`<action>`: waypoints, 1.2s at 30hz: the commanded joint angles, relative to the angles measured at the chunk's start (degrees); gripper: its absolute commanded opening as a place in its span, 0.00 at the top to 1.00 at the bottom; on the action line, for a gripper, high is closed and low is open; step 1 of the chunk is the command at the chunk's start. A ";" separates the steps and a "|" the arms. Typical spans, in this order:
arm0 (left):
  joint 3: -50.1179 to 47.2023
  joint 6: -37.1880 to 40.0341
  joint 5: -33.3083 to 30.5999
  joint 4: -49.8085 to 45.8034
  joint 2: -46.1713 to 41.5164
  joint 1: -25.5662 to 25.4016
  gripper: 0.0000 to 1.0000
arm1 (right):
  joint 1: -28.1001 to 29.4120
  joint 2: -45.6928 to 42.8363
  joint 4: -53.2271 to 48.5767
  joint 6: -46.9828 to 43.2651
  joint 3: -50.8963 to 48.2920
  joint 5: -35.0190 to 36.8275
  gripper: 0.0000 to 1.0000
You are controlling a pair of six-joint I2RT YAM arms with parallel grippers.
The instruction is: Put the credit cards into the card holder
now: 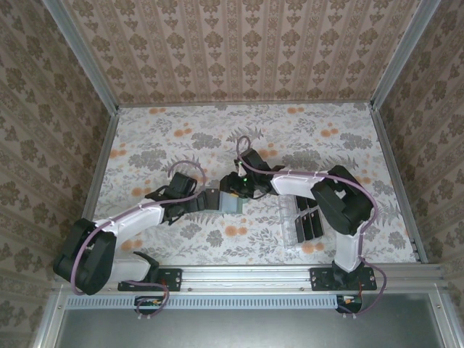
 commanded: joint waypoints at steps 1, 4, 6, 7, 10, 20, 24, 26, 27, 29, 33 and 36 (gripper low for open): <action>1.86 2.08 5.07 3.05 -0.46 0.87 0.00 | -0.42 -7.27 -5.92 -2.68 0.12 5.68 0.56; 2.08 2.15 7.79 5.12 0.35 1.37 0.00 | -0.64 -11.44 -12.42 -4.78 -1.13 13.31 0.56; 2.18 2.17 9.22 6.39 0.74 1.56 0.00 | -0.73 -13.58 -16.69 -5.89 -1.92 18.86 0.56; 2.26 2.26 9.77 6.81 0.99 1.59 0.00 | -0.80 -14.41 -18.10 -6.29 -2.58 21.14 0.56; 3.09 2.52 10.50 7.14 1.77 1.78 0.00 | -0.90 -14.94 -20.68 -7.15 -3.71 24.75 0.56; 5.07 2.61 12.58 8.10 5.02 2.30 0.00 | -0.99 -8.45 -17.06 -6.98 -4.62 22.21 0.59; 5.30 2.66 13.13 8.72 6.12 2.41 0.00 | -0.99 -6.64 -15.33 -6.51 -5.37 20.23 0.73; 5.34 2.70 13.53 9.20 6.73 2.48 0.00 | -0.91 -6.24 -13.97 -6.07 -6.33 19.30 0.83; 5.32 2.70 13.52 9.32 7.04 2.52 0.00 | -0.90 -6.11 -13.37 -5.87 -6.75 19.02 0.86; 5.34 2.71 13.72 9.68 7.66 2.55 0.00 | -0.90 -5.97 -12.56 -5.50 -7.39 18.48 0.91; 5.07 2.53 14.86 11.19 8.72 2.57 0.00 | -0.95 -5.84 -11.69 -5.28 -7.95 17.94 0.94; 4.97 2.34 15.69 12.41 9.45 2.57 0.00 | -0.90 -5.71 -11.41 -5.28 -8.04 17.65 0.96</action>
